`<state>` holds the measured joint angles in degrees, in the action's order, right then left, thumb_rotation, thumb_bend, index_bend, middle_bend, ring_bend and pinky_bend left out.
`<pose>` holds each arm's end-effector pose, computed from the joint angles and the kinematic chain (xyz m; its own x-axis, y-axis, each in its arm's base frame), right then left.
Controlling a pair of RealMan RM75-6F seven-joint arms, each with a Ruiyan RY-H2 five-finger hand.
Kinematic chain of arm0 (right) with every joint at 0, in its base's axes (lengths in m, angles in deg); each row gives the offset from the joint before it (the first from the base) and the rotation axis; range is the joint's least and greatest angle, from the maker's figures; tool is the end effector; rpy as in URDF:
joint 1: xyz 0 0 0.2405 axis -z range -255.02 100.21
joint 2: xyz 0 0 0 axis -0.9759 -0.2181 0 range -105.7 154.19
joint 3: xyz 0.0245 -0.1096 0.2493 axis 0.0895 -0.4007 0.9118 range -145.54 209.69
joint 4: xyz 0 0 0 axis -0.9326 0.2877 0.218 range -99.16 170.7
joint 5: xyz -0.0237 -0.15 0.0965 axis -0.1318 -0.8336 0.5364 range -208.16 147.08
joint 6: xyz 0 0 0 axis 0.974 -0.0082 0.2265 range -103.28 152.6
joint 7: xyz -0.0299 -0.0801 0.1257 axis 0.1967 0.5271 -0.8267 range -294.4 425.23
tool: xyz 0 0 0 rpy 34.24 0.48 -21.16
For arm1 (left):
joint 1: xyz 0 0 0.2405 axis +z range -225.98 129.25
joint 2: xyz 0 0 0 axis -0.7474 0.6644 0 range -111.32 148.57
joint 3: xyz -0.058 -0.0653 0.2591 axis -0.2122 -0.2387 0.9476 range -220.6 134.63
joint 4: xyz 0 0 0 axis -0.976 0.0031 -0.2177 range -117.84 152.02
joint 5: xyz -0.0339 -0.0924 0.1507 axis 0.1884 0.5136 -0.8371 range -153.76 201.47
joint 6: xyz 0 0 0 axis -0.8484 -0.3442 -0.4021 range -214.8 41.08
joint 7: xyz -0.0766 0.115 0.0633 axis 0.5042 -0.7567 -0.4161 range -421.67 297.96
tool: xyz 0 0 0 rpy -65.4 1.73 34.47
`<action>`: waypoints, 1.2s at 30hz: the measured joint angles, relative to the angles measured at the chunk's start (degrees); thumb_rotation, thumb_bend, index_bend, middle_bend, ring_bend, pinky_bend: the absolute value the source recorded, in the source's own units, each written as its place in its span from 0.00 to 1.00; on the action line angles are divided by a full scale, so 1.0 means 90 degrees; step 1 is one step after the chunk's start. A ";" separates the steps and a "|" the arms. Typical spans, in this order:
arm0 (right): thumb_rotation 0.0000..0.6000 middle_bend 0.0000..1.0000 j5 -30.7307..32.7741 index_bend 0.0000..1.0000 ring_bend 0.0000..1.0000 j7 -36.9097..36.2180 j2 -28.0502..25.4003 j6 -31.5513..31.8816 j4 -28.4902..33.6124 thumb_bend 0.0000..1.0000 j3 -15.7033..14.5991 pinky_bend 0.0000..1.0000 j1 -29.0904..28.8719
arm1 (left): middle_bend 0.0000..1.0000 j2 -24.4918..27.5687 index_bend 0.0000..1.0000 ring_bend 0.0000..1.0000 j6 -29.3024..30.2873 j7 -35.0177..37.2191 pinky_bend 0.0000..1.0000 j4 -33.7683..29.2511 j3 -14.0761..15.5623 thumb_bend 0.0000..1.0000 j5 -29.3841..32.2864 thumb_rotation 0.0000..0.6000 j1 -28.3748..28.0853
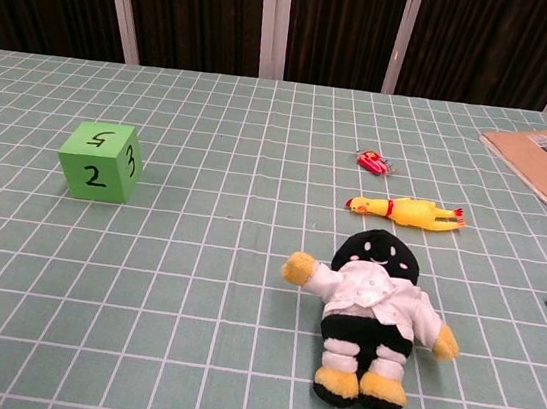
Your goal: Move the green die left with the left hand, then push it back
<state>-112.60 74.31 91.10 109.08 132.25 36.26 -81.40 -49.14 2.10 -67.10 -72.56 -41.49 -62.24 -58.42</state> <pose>-0.3106 -0.1858 0.1780 0.4204 -0.0143 0.9072 -0.9053 0.0612 0.4204 -0.3036 0.2029 0.1756 0.4667 -0.0319 0.8838 0.8792 -0.0913 -0.4676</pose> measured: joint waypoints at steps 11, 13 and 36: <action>1.00 0.01 0.0042 0.12 0.03 0.0034 -0.0053 -0.0061 0.0077 0.15 -0.0032 0.02 0.0018 | 0.10 -0.0062 0.03 0.00 -0.0121 -0.0033 0.08 0.0053 -0.0081 0.40 -0.0120 1.00 0.0006; 1.00 0.01 0.0045 0.12 0.03 0.0055 -0.0074 -0.0080 0.0104 0.15 -0.0042 0.02 0.0018 | 0.11 -0.0075 0.03 0.00 -0.0124 0.0015 0.09 0.0092 -0.0103 0.40 -0.0159 1.00 0.0002; 1.00 0.01 0.0187 0.12 0.03 0.0123 -0.0096 -0.0318 0.0119 0.15 -0.0068 0.03 -0.0036 | 0.71 0.1482 0.08 0.58 -0.2588 0.1008 0.69 -0.1664 -0.0674 0.70 0.0472 1.00 -0.1326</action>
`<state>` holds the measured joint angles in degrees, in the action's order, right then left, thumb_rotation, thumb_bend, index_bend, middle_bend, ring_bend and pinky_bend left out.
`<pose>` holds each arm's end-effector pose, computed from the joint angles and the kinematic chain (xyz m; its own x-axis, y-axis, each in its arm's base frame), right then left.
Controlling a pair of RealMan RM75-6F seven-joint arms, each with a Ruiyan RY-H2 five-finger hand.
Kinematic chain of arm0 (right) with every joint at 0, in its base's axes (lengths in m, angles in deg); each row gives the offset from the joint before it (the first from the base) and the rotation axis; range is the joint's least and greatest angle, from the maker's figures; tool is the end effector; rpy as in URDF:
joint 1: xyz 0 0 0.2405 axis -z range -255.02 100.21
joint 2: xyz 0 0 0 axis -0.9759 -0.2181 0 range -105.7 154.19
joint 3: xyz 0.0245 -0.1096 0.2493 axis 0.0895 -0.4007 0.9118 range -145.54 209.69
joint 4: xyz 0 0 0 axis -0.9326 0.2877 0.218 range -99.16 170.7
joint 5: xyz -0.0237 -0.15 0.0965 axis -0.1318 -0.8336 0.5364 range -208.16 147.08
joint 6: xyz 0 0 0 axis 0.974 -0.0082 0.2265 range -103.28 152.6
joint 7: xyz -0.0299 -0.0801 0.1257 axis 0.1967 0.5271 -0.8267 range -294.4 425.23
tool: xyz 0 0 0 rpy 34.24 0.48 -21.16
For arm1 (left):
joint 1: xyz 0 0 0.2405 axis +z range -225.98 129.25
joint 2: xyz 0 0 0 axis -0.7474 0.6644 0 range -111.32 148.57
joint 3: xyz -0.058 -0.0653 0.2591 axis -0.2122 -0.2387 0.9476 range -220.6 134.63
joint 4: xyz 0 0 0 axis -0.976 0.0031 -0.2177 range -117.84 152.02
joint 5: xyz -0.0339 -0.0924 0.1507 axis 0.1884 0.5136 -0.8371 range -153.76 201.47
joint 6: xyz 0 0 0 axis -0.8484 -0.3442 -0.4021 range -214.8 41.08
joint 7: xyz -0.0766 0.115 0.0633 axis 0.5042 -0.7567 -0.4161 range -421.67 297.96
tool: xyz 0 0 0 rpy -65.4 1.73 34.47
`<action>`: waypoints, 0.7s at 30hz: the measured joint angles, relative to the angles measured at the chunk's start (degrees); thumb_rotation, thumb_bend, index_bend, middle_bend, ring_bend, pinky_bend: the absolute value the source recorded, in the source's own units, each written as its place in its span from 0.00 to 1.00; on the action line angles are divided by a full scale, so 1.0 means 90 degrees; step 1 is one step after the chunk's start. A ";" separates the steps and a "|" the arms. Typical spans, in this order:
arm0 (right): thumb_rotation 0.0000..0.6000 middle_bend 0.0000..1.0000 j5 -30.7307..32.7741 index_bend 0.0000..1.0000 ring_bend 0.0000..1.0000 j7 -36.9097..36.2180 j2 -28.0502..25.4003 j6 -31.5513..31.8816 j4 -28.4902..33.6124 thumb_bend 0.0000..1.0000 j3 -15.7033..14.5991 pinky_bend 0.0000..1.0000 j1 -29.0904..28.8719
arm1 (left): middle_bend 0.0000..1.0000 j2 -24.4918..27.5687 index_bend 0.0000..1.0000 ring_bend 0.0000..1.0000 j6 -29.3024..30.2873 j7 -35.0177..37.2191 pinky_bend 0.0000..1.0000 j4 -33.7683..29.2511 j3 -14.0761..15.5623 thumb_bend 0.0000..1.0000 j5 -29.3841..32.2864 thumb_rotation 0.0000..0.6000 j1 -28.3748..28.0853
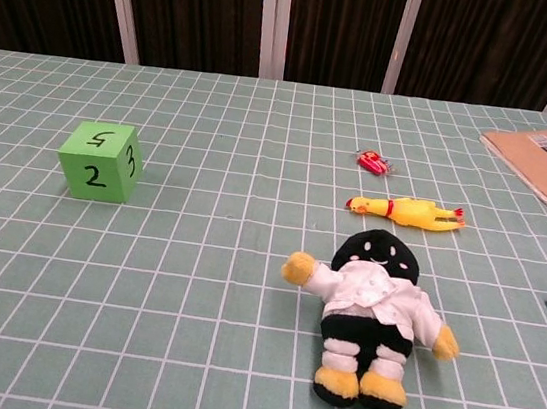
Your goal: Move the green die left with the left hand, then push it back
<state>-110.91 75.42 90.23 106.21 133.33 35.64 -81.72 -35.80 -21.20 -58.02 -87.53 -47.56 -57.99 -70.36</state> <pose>-0.3142 -0.1848 0.1737 0.4277 -0.0780 0.9005 -0.8983 0.0743 0.4331 -0.2391 0.2645 0.1895 0.3323 0.2201 0.9171 0.9326 -0.2217 -0.2847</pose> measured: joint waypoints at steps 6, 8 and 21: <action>1.00 0.01 0.0064 0.12 0.03 0.0222 0.0088 -0.0113 -0.0017 0.15 -0.0031 0.02 -0.0042 | 0.82 0.0697 0.11 0.67 -0.1850 -0.0461 0.72 -0.0753 -0.0286 0.94 0.1835 1.00 -0.1084; 1.00 0.01 0.0097 0.12 0.03 0.0276 0.0115 -0.0165 -0.0035 0.15 -0.0040 0.02 -0.0062 | 0.84 0.0812 0.12 0.68 -0.2131 -0.0727 0.73 -0.0936 -0.0358 0.99 0.2685 1.00 -0.1495; 1.00 0.01 0.0280 0.12 0.03 0.0370 0.0188 -0.0272 -0.0138 0.15 -0.0001 0.02 -0.0115 | 0.86 0.0029 0.12 0.70 -0.2070 -0.2650 0.73 -0.1164 -0.0346 1.00 0.6963 1.00 -0.4019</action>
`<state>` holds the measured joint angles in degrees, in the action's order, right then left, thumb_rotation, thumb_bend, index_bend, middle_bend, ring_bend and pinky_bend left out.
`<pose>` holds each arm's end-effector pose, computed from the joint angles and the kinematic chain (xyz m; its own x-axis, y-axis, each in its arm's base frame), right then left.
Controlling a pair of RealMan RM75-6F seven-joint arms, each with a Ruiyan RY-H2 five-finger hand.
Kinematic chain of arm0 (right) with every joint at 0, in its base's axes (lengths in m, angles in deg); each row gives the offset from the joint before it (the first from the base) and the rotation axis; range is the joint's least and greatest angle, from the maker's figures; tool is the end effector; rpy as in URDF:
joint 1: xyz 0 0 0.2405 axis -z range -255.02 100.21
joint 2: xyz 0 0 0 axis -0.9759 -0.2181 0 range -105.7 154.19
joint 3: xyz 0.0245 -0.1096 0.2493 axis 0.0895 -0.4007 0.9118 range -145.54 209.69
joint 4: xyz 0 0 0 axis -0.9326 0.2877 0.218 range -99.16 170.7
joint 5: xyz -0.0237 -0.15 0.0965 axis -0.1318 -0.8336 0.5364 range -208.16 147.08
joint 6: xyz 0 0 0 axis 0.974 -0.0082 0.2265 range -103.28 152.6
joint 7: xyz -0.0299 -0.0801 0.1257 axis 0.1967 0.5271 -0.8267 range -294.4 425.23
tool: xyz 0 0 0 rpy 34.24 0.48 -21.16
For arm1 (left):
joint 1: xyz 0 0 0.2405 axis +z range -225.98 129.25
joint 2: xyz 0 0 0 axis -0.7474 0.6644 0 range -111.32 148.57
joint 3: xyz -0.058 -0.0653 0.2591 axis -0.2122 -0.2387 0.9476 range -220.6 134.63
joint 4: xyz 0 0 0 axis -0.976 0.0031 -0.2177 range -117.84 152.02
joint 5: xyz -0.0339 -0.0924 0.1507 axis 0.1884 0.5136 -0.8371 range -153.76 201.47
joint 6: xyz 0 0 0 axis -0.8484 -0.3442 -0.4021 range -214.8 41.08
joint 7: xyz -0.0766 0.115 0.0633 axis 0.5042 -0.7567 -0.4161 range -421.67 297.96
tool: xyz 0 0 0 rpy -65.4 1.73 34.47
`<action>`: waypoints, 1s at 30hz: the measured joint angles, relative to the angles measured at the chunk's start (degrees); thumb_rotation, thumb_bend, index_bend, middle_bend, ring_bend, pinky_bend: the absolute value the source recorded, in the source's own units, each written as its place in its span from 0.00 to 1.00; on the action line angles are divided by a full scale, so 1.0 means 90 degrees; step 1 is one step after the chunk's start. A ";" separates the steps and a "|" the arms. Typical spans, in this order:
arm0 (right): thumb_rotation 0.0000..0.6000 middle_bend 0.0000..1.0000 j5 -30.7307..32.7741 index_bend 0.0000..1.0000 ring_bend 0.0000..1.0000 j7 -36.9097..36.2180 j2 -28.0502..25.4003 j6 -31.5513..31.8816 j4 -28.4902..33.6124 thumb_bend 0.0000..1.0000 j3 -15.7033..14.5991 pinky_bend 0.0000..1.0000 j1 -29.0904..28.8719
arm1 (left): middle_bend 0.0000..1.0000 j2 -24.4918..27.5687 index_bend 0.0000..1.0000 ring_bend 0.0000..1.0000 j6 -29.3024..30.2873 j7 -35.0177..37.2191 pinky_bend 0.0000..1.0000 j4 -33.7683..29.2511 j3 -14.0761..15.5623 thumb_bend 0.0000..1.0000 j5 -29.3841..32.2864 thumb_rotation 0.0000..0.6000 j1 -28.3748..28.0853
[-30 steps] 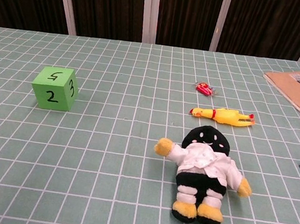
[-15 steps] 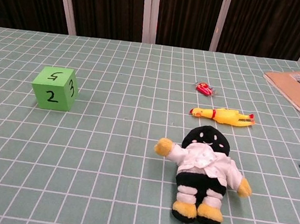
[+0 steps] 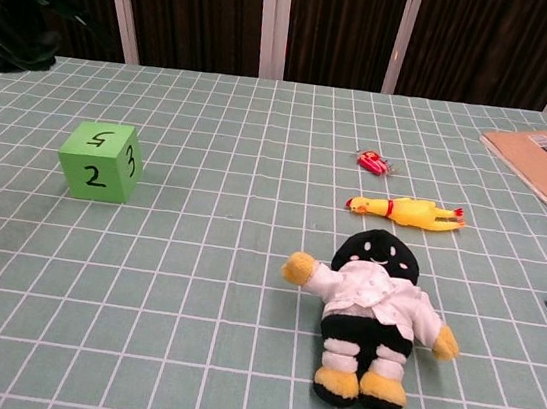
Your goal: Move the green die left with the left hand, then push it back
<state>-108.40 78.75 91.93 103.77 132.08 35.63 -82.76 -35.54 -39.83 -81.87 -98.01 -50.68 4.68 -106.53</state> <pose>-0.3208 -0.1895 0.1612 0.4615 -0.1249 0.8783 -0.8767 0.0875 0.4730 -0.1319 0.3575 0.1476 0.2355 0.5183 0.8221 0.9660 -0.0319 -0.2565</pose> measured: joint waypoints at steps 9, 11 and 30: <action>1.00 0.01 0.0061 0.12 0.03 0.0033 0.0018 -0.0025 -0.0039 0.15 0.0016 0.03 -0.0019 | 0.87 -0.0815 0.12 0.70 0.0056 -0.0394 0.73 0.0535 0.0174 1.00 0.0916 1.00 -0.0617; 1.00 0.01 0.0070 0.12 0.03 0.0027 0.0015 -0.0013 -0.0038 0.15 0.0024 0.03 -0.0016 | 0.87 -0.0927 0.12 0.70 0.0041 -0.0441 0.73 0.0615 0.0208 1.00 0.1040 1.00 -0.0698; 1.00 0.01 0.0155 0.12 0.06 -0.0005 -0.0016 -0.0053 -0.0058 0.15 0.0043 0.03 -0.0030 | 0.84 -0.1689 0.13 0.68 0.0263 -0.0706 0.73 0.1152 0.0419 0.96 0.1515 1.00 -0.0966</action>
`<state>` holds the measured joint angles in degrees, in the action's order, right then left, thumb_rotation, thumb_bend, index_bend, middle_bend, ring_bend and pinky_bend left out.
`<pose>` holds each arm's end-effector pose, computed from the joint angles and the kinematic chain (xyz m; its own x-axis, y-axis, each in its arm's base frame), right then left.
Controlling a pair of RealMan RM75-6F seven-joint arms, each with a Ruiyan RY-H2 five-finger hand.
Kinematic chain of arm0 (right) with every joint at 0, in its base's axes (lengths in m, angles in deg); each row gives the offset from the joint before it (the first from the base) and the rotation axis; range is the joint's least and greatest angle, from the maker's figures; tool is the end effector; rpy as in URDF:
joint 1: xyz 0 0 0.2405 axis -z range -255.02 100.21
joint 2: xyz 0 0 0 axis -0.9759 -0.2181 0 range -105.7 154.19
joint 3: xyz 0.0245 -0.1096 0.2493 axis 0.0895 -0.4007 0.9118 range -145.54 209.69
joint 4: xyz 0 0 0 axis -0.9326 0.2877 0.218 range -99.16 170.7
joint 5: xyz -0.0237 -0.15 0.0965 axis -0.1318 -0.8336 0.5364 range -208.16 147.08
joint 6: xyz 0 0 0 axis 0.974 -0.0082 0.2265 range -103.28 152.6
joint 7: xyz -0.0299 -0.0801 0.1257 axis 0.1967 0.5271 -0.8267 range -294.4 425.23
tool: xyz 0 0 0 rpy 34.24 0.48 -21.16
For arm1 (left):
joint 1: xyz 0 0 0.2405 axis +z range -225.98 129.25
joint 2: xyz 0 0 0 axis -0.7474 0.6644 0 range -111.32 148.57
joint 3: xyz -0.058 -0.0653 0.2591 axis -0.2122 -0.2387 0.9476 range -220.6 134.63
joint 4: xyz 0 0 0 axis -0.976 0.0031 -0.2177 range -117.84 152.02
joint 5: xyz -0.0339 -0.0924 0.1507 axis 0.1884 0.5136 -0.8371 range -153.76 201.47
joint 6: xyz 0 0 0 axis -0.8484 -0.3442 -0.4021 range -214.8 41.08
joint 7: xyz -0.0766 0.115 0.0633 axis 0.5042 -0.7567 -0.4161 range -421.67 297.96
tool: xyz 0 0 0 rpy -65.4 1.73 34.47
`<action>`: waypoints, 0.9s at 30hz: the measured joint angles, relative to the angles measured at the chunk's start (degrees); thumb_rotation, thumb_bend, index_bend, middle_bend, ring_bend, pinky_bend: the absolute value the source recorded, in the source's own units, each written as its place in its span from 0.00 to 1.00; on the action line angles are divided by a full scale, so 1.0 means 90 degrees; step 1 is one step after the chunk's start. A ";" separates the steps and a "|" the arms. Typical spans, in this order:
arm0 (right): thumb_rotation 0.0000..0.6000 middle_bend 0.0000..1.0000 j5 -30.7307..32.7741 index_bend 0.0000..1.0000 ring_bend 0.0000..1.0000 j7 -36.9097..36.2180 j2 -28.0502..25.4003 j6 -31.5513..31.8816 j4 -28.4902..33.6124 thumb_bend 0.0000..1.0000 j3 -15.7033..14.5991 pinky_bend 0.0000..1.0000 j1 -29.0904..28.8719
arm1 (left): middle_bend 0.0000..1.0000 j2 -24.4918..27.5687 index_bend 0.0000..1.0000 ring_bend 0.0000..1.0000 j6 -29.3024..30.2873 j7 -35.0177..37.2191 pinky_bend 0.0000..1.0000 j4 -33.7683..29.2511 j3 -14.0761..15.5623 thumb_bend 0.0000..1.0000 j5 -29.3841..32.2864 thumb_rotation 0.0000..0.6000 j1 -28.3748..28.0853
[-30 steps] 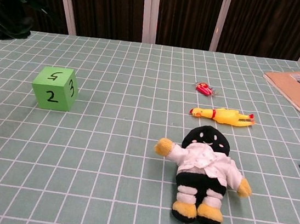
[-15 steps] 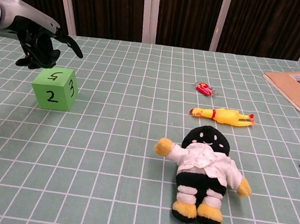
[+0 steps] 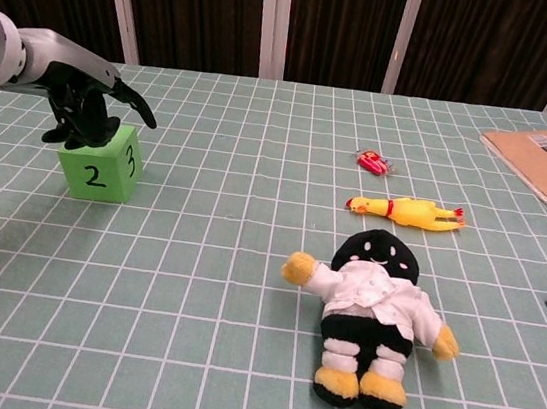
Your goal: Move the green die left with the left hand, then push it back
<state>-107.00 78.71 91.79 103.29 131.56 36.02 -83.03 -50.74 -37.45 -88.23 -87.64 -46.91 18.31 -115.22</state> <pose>-0.3251 -0.1919 0.1635 0.4651 -0.1281 0.8759 -0.8716 0.1070 0.4784 -0.1276 0.3787 0.0726 0.2465 0.5978 0.7628 0.9479 0.0152 -0.3182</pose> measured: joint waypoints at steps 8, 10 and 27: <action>1.00 0.01 0.0030 0.12 0.06 -0.0023 -0.0007 0.0032 0.0007 0.15 0.0022 0.03 0.0008 | 0.84 -0.0091 0.14 0.68 -0.0010 -0.0066 0.73 0.0117 0.0066 0.95 0.0069 1.00 0.0000; 1.00 0.01 0.0025 0.12 0.06 -0.0024 -0.0006 0.0027 0.0005 0.15 0.0019 0.02 0.0005 | 0.84 -0.0109 0.14 0.68 -0.0013 -0.0071 0.73 0.0152 0.0087 0.95 0.0066 1.00 0.0016; 1.00 0.01 0.0040 0.12 0.06 0.0007 0.0043 0.0029 -0.0031 0.15 0.0018 0.02 -0.0007 | 0.84 -0.0187 0.14 0.68 -0.0181 -0.0072 0.73 0.0410 0.0177 0.95 0.0093 1.00 0.0092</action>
<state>-106.64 78.77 92.17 103.56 131.28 36.17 -83.09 -52.42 -39.08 -88.87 -83.95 -45.32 19.15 -114.39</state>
